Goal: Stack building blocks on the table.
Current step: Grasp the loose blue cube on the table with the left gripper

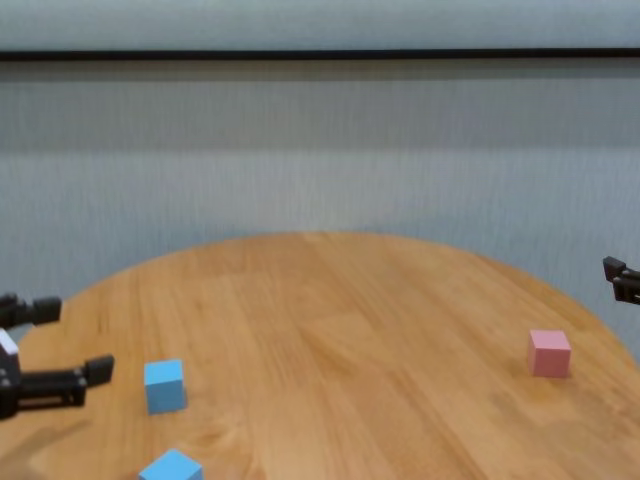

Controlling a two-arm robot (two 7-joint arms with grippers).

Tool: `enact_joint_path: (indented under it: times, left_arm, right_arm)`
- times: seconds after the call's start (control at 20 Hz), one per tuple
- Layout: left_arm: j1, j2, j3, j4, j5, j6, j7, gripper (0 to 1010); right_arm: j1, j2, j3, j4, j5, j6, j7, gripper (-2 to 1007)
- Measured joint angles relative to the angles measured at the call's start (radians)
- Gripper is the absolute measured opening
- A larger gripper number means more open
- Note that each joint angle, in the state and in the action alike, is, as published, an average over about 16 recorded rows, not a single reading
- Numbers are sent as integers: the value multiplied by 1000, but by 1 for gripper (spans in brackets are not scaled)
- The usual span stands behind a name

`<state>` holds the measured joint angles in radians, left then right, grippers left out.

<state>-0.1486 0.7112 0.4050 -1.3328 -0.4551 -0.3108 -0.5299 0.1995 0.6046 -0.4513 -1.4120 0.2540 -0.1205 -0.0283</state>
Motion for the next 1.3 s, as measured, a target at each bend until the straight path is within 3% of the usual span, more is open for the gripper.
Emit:
enact_joint_path:
  times: [0.8,1.3]
  left_arm:
    - [57,-13,27,-48,89,74,6,1000]
    - [77,-16,24,-86,116,91,-9,1000]
  right_arm:
    - [0,0,0,0,0,0,0,1005]
    - [0,0,0,0,0,0,0,1005]
